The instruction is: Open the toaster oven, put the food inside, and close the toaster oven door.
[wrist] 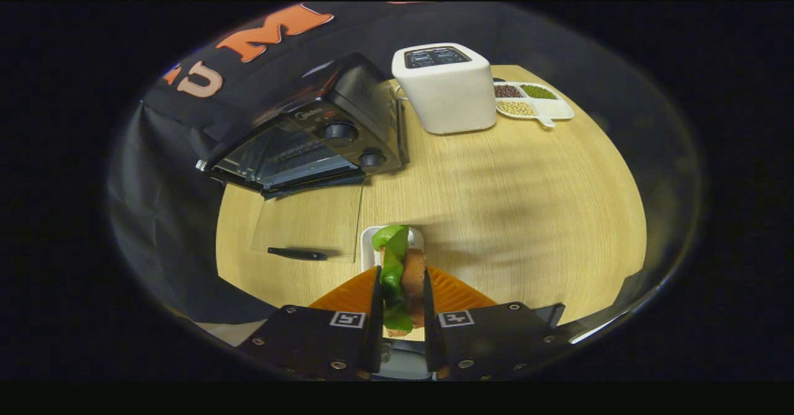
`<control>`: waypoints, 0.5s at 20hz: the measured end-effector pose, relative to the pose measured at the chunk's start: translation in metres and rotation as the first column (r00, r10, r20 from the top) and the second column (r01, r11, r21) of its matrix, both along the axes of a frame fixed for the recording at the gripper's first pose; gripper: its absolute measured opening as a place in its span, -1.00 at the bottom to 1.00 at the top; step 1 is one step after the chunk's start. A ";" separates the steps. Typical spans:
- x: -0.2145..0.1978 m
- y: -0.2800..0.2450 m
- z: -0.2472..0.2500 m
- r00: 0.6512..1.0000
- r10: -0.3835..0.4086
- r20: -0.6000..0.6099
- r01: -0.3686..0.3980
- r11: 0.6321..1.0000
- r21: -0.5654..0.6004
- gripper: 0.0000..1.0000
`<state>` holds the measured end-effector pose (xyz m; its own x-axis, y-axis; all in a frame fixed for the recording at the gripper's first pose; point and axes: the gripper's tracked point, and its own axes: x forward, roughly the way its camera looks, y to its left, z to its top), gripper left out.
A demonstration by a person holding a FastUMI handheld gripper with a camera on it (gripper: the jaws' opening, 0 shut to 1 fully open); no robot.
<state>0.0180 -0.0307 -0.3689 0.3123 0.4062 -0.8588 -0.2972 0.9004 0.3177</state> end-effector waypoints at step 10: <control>0.003 0.017 0.070 0.978 -0.182 0.104 0.162 0.971 0.174 -0.43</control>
<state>0.0215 -0.0137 -0.2986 0.4851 0.4696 -0.7377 -0.1868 0.8797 0.4372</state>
